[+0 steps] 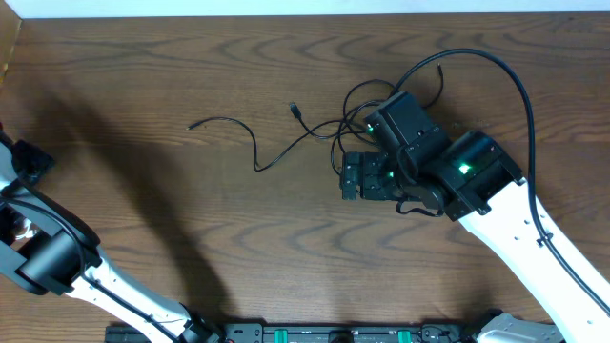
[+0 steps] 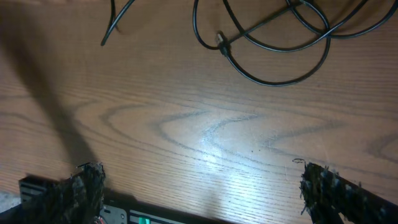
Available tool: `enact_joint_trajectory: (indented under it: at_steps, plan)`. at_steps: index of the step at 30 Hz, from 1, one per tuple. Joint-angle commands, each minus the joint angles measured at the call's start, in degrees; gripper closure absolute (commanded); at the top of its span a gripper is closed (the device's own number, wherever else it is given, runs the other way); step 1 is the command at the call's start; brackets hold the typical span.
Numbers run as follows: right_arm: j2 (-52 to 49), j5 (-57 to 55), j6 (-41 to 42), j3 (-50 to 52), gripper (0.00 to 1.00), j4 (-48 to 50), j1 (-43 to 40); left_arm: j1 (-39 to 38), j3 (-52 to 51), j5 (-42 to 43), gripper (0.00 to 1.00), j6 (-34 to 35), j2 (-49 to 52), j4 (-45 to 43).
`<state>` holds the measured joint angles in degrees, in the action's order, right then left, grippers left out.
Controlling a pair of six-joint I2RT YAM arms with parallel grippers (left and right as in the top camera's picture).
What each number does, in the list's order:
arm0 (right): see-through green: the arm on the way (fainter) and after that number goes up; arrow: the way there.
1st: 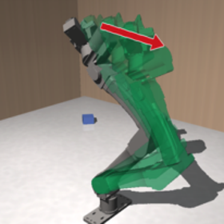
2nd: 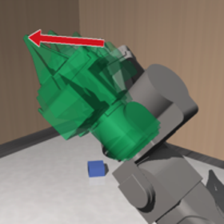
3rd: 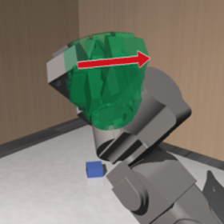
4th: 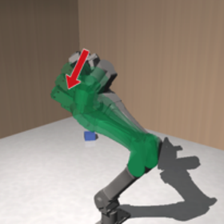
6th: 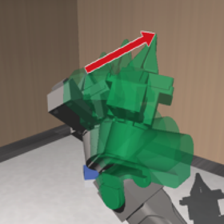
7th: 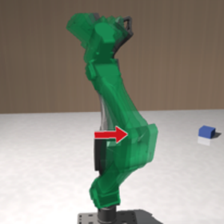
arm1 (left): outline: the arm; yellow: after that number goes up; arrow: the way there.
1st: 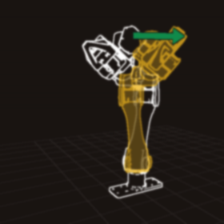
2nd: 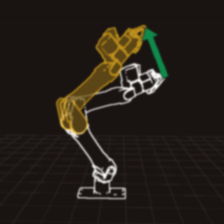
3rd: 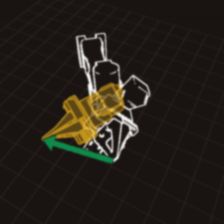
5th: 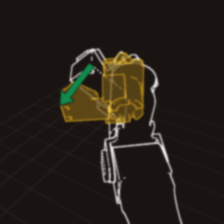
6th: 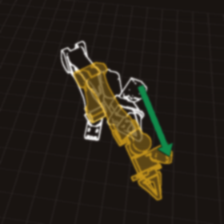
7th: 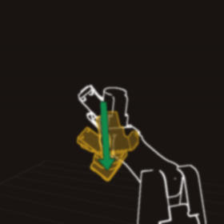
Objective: Untangle cables
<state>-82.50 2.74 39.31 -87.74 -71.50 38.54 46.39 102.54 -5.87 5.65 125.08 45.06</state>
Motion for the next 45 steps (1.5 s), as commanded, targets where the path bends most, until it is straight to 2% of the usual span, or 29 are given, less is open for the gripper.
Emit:
enact_joint_trajectory:
  at_steps: [1,3,5,8,12,17,21,26,31,33,34,35,36,37,39,42,45]
  plan:
    - [-0.02,-0.87,-0.81,-0.31,0.01,-0.02,0.28,0.42,-0.11,-1.79,0.31,-0.92,1.51,-1.73]
    - [-0.02,-0.87,-0.83,-0.31,0.01,-0.02,0.28,0.79,-0.11,-1.90,0.31,-0.92,2.03,-2.86]
    - [-0.02,-0.87,-0.83,-0.31,0.01,-0.02,0.28,1.31,-0.11,-2.21,0.37,-0.92,2.80,-3.87]
    - [-0.02,-0.87,-0.83,-0.31,0.01,-0.02,0.28,3.45,-0.11,-3.23,0.71,-0.87,3.43,-5.25]
    - [-0.02,-0.87,-0.81,-0.31,0.01,-0.02,0.28,5.95,0.46,-3.26,0.92,-0.90,3.21,-5.73]
    - [-0.02,-0.87,-0.83,-0.31,0.01,-0.02,0.28,8.35,1.66,-6.67,0.93,-1.18,1.84,-6.38]
    - [-0.02,-0.87,-0.81,-0.31,0.00,-0.02,0.28,8.39,2.97,-6.84,0.93,-4.22,-0.15,-8.00]
    - [-0.02,-0.87,-0.81,-0.31,0.01,-0.02,0.28,8.11,3.15,-7.41,0.93,-4.63,-2.93,-10.97]
    - [-0.02,-0.87,-0.83,-0.31,0.01,-0.02,0.28,7.28,3.13,-20.26,0.93,-4.61,-3.45,-11.47]
    - [-0.02,-0.87,-0.81,-0.31,0.01,-0.02,0.28,7.28,2.89,-20.00,0.92,-4.52,-3.43,-11.17]
    - [-0.02,-0.87,-0.81,-0.31,0.01,-0.02,0.28,7.28,2.82,-18.53,0.92,-4.50,-3.43,-10.99]
    - [-0.02,-0.87,-0.81,-0.31,0.01,-0.02,0.28,7.26,2.80,-16.94,0.83,-4.50,-3.43,-10.80]
    - [-0.02,-0.87,-0.83,-0.31,0.01,-0.02,0.28,7.26,2.80,-15.19,0.57,-4.28,-3.43,-10.51]
    - [-0.02,-0.87,-0.83,-0.31,0.01,-0.02,0.28,7.26,2.80,-13.18,0.37,-3.87,-3.43,-10.01]
    - [-0.02,-0.87,-0.83,-0.31,0.01,-0.02,0.28,7.26,2.80,-11.06,0.12,-2.64,-3.43,-9.18]
    - [-0.02,-0.87,-0.83,-0.31,0.01,-0.02,0.28,7.17,2.80,-10.47,0.07,-0.48,-3.43,-7.43]
    - [-0.02,-0.87,-0.81,-0.31,0.01,-0.02,0.28,7.04,2.80,-5.51,0.06,-0.48,-3.43,-5.01]
